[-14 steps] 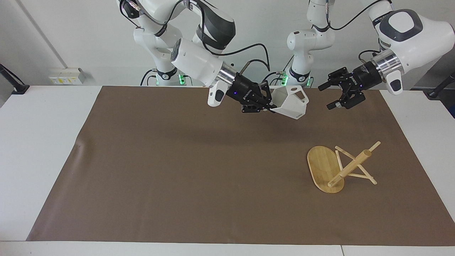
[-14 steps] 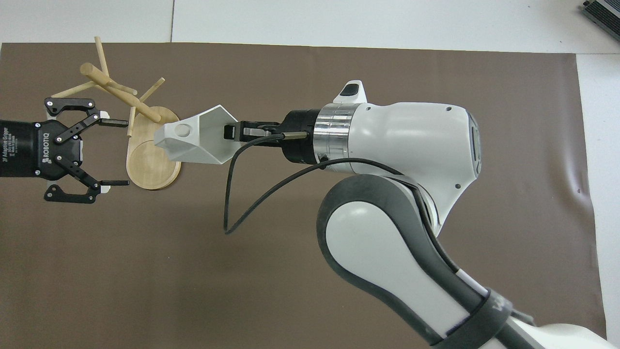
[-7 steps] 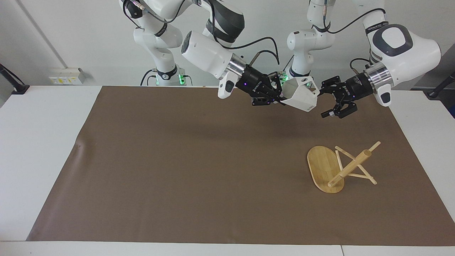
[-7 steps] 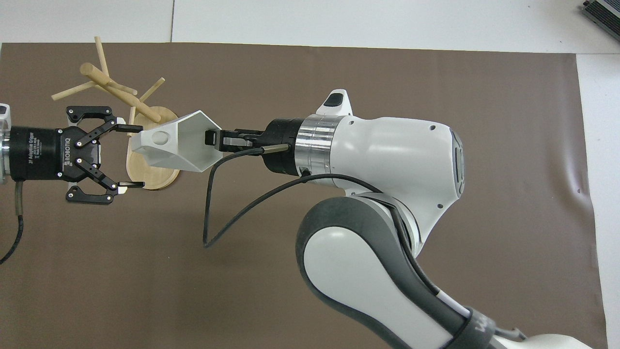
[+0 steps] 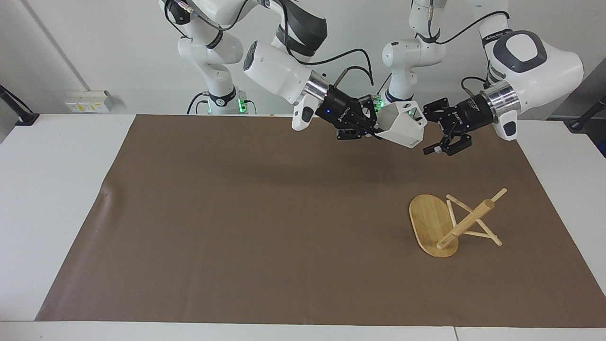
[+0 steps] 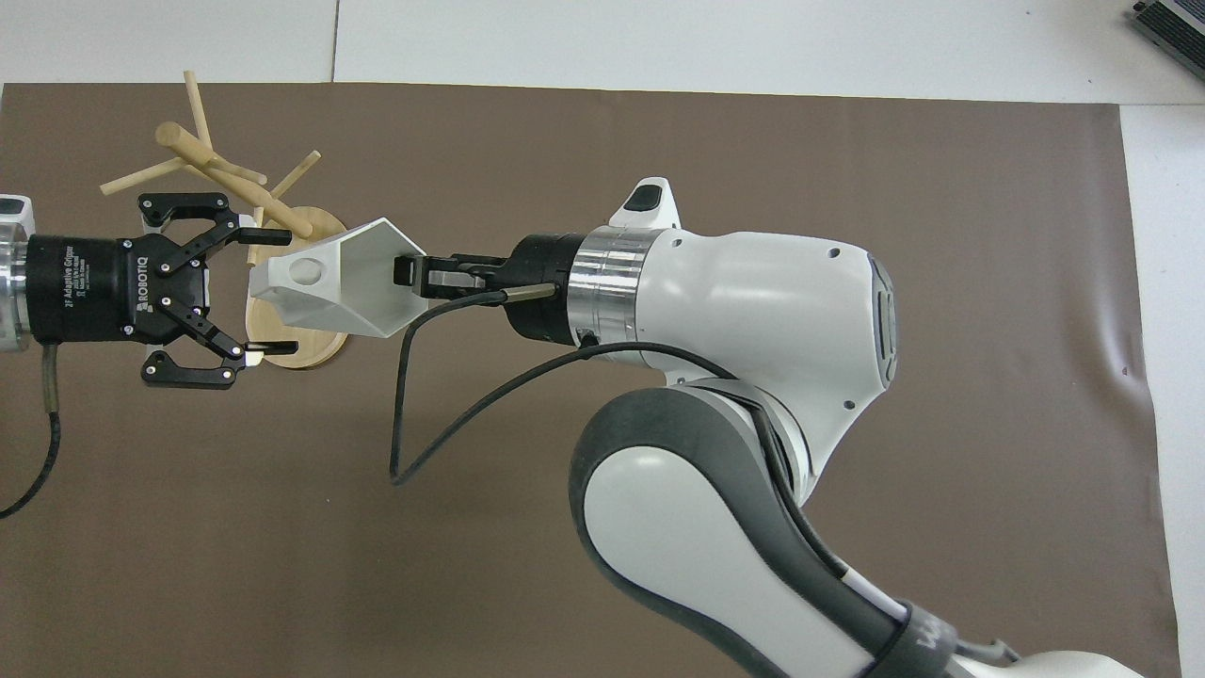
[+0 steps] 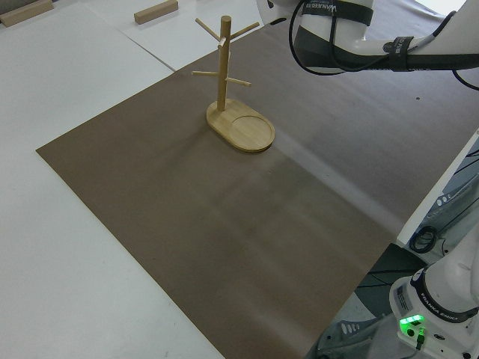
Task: Hang cup on rack
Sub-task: 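Grasp the white cup with the left gripper from the right gripper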
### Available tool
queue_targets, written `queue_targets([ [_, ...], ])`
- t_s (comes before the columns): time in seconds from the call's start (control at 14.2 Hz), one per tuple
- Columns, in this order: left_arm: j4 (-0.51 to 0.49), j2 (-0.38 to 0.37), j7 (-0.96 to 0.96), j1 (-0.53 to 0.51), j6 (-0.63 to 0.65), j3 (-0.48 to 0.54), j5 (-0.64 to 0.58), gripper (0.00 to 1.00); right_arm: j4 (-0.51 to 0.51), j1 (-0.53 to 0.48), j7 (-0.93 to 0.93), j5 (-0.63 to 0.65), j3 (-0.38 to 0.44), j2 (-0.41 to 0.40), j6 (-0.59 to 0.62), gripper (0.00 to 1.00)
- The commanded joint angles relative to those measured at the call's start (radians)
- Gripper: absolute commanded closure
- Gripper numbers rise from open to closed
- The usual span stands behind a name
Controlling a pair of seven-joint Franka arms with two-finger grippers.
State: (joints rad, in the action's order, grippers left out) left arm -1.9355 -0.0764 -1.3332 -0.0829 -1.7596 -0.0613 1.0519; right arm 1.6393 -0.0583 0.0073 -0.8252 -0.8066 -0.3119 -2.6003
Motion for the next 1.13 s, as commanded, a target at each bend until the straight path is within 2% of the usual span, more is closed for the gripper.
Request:
queue_targets([
  [0.0,0.006,-0.01,-0.034,0.012,-0.029,-0.014,0.022,0.0,0.01,-0.005,0.013,-0.023,-0.016,0.002,-0.027,1.0],
  [0.49,0.003,-0.014,-0.034,0.012,-0.05,-0.035,0.023,0.0,0.011,-0.005,0.013,-0.023,-0.016,0.002,-0.027,1.0],
  [0.56,0.001,-0.014,-0.035,0.014,-0.052,-0.035,0.023,0.1,0.011,-0.005,0.013,-0.023,-0.016,0.002,-0.027,1.0],
  [0.63,0.0,-0.016,-0.035,0.021,-0.054,-0.035,0.023,0.28,0.011,-0.005,0.013,-0.023,-0.016,0.002,-0.027,1.0],
  [0.7,0.0,-0.016,-0.034,0.026,-0.058,-0.035,0.022,0.48,0.011,-0.005,0.013,-0.023,-0.016,0.002,-0.027,1.0],
  [0.78,0.0,-0.016,-0.034,0.026,-0.063,-0.035,0.019,0.76,0.011,-0.005,0.013,-0.023,-0.016,0.002,-0.027,1.0],
  [0.85,0.0,-0.019,-0.023,0.026,-0.061,-0.035,0.016,1.0,0.011,-0.005,0.014,-0.023,-0.016,0.002,-0.027,1.0],
  [0.99,-0.002,-0.022,-0.018,0.025,-0.058,-0.035,0.016,1.0,0.011,-0.006,0.014,-0.023,-0.016,0.002,-0.027,1.0],
  [1.06,-0.002,-0.022,-0.018,0.025,-0.058,-0.035,0.016,1.0,0.013,-0.006,0.016,-0.023,-0.016,0.002,-0.026,0.82],
])
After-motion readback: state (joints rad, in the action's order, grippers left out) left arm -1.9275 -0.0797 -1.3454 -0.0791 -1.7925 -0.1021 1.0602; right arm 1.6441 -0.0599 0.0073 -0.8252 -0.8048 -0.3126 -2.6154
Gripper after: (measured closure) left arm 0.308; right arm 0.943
